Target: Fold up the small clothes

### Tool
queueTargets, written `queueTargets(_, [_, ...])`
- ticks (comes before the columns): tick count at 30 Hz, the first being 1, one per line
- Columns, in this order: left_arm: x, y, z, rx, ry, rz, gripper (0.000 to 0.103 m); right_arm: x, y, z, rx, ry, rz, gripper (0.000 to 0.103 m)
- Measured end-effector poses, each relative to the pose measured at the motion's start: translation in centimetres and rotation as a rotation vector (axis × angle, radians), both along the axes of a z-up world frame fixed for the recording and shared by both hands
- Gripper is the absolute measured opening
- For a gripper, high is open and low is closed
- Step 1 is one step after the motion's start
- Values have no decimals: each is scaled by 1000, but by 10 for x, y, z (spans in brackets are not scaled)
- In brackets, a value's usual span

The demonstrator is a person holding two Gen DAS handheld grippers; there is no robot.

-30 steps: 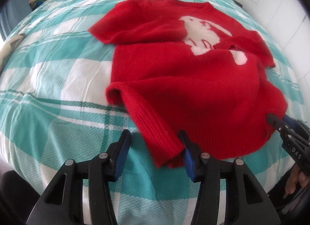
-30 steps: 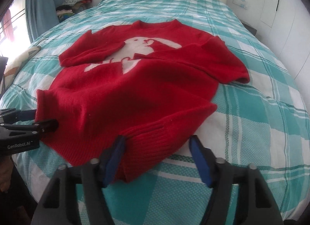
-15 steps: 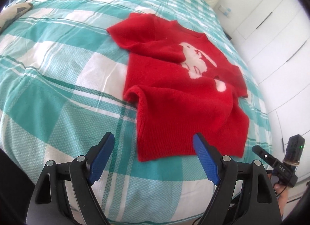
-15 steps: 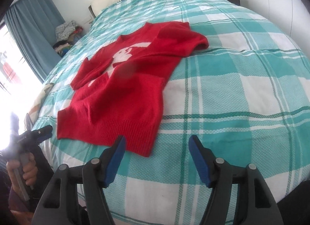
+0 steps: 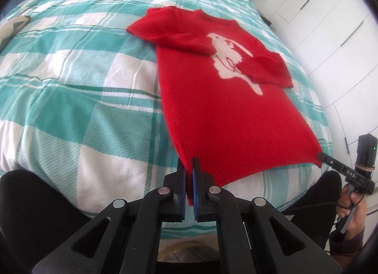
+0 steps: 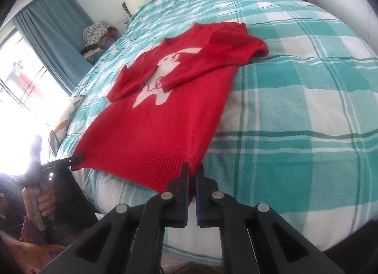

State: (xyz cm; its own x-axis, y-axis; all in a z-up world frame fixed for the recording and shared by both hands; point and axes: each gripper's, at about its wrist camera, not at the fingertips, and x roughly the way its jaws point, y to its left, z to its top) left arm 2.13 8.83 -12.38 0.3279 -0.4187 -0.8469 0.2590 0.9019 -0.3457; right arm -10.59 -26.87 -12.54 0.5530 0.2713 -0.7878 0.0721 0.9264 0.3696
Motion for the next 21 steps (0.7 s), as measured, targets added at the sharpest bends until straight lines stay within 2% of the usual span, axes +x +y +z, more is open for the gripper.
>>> queueTargets(3, [1,-12,-26,86,18,-5,2,-7,4,-22,-52,73,-18,3])
queueTargets(7, [1,-10,-42,103,32,12,2,-4,-2,-67,-100,165,-75,0])
queueTargets(8, [2,-11,-41,107,26,9,2,-5,-6,-74,-76,174,-88,0])
queueTargets(15, [-5,-14,-45,134,-36,-5,9,-6,-11,-78,-62,143,-102,0])
queueTargets(17, [-10,-11,-38,140,-46,-1,30,-11,-12,-73,-58,144,-94,2])
queueTargets(18, [-12,-7,-33,141,-48,4,57,-14,-14,-68,-70,145,-93,4])
queueTargets(19, [-16,-2,-26,149,-59,22,77,-16,-16,-60,-101,139,-93,10])
queueTargets(20, [-19,5,-17,160,-86,52,81,-18,-19,-50,-145,123,-90,16])
queueTargets(21, [-20,11,-7,162,-116,80,82,-19,-21,-36,-204,99,-84,28])
